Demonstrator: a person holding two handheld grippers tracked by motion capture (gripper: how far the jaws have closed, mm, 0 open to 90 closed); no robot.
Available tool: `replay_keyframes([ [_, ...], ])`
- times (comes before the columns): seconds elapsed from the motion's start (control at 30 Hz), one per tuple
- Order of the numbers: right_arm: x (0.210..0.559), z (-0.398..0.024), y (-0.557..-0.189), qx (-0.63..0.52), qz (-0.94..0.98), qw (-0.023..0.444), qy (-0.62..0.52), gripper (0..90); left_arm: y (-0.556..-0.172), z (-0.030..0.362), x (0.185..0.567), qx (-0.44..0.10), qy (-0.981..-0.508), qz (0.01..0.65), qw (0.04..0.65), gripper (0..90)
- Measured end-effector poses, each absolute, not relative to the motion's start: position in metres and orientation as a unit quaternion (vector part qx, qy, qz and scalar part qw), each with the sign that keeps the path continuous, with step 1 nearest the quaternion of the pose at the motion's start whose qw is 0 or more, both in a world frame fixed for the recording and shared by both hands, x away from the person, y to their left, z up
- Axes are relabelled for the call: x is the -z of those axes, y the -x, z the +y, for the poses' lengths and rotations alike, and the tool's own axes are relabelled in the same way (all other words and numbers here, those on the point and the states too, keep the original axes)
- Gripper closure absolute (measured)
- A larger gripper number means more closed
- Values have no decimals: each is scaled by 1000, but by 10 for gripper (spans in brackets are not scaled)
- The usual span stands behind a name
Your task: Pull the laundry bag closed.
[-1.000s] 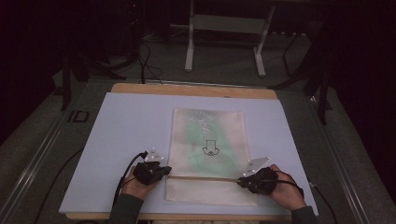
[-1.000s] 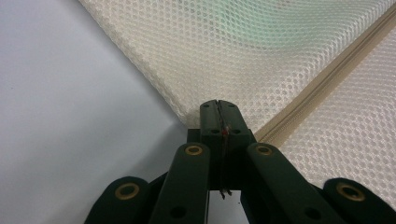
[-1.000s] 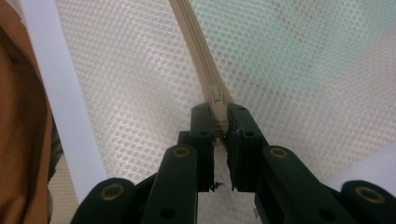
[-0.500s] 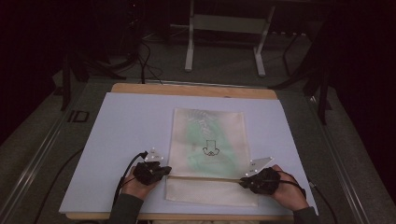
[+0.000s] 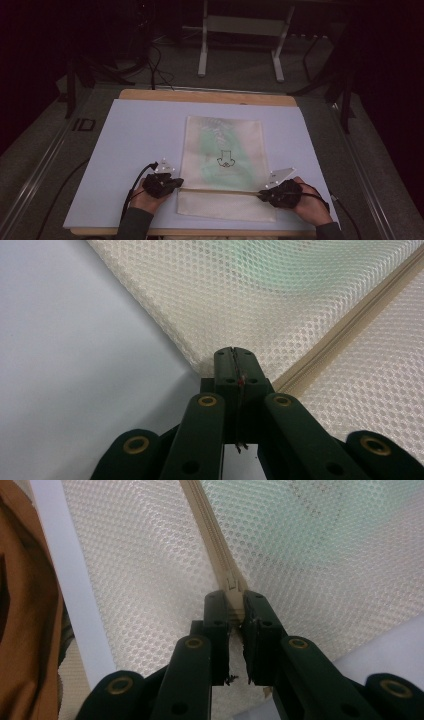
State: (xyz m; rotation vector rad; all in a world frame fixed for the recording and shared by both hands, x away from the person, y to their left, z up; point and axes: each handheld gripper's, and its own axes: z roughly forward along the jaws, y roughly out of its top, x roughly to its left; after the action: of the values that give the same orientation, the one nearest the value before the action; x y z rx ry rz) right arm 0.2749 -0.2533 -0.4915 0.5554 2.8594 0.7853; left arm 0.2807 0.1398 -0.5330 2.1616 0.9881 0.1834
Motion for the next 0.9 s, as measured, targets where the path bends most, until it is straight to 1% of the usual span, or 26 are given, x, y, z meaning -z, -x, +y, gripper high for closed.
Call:
replay_keyframes([
  [0.9,488,-277,-274,-261,941,59,-207,823,-281,139,533,-71,-843,385,369,897],
])
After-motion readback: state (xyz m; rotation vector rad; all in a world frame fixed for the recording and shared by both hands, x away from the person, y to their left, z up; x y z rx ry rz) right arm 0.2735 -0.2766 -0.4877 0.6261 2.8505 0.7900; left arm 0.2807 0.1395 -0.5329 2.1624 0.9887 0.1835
